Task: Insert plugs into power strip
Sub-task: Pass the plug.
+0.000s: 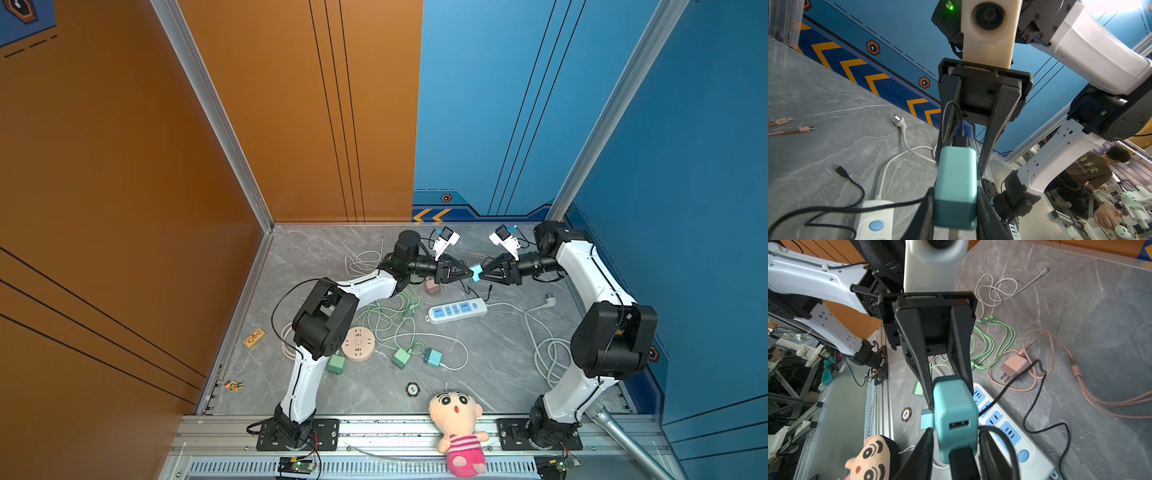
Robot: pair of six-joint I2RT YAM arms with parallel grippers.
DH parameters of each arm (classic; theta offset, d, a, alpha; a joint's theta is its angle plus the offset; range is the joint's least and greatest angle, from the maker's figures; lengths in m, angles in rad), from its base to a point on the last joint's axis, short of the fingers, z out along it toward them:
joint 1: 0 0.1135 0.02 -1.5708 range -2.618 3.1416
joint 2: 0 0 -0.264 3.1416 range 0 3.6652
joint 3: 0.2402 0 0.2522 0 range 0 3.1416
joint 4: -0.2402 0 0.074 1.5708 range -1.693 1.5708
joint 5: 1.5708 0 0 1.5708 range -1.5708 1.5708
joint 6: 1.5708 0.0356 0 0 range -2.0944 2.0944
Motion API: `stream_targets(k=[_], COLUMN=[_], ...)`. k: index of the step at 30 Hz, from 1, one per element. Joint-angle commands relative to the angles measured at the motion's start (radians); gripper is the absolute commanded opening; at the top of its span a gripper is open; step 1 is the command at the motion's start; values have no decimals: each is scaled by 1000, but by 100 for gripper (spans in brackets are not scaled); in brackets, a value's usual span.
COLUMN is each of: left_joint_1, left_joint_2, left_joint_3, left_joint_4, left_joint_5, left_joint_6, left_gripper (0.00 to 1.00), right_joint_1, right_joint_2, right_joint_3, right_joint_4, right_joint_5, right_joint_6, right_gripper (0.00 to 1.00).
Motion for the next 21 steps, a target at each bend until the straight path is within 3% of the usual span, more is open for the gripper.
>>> stream_targets(k=[1, 10, 21], left_joint_1=[-7, -10, -29], left_joint_2=[17, 4, 23], left_joint_3=[27, 15, 34], left_joint_4=[18, 18, 18], left_joint_5=[0, 6, 12], left_joint_6=[7, 16, 22], left_gripper=[7, 7, 6], right_joint_1=[31, 32, 70], right_joint_2=[-11, 14, 48], right_joint_3=[-17, 5, 30], right_joint_4=[-65, -64, -63], right_joint_5=[-25, -49, 14], right_joint_6=[-81, -72, -32], right_gripper=[39, 30, 29])
